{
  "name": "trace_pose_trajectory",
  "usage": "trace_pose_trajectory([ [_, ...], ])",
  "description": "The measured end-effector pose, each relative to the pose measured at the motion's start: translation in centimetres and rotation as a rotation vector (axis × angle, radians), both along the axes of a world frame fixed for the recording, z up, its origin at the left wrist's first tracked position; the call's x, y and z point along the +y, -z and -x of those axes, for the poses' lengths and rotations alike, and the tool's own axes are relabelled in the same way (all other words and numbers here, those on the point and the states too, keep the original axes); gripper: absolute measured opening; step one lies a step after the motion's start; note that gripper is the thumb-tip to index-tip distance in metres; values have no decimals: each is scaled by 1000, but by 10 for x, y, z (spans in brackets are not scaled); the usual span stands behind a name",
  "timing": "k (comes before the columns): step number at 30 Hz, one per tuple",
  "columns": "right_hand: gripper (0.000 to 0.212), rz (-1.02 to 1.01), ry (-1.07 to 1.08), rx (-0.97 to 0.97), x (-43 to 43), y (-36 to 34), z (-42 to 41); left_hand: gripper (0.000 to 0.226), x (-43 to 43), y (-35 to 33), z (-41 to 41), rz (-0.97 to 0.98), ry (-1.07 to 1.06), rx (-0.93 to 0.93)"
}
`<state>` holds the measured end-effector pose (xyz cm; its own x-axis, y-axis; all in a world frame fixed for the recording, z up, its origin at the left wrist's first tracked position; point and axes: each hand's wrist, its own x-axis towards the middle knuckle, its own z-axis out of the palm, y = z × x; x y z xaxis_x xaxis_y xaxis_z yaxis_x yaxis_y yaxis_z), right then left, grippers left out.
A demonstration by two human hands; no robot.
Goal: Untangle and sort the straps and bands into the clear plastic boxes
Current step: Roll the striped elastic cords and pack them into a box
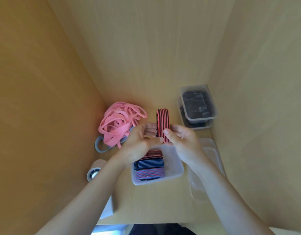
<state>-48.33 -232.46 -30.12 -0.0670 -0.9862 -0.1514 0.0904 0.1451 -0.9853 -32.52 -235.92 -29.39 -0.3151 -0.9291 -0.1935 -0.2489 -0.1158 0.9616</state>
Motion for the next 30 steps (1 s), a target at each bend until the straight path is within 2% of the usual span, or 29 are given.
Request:
trace_pose_trajectory([
  [5,18,-102,-19,130,18,11,1,47,5,19,-5,28,113,-93],
  [8,19,-212,-39,176,32,19,0,64,14,34,-10,81,167,-126],
  [10,18,-265,-6,240,41,29,0,68,22,45,-19,197,125,-177],
  [12,16,-309,21,332,48,39,1,57,24,60,-32,409,95,-301],
  [14,17,-354,45,442,52,46,1,46,26,74,-43,575,167,-441],
  [18,24,-422,66,709,52,42,-6,50,37,90,-46,572,289,-583],
  [23,31,-502,-10,1027,43,32,-25,51,39,99,-46,612,310,-654],
  [30,35,-551,-101,1204,39,23,-40,51,41,99,-45,624,302,-705],
])
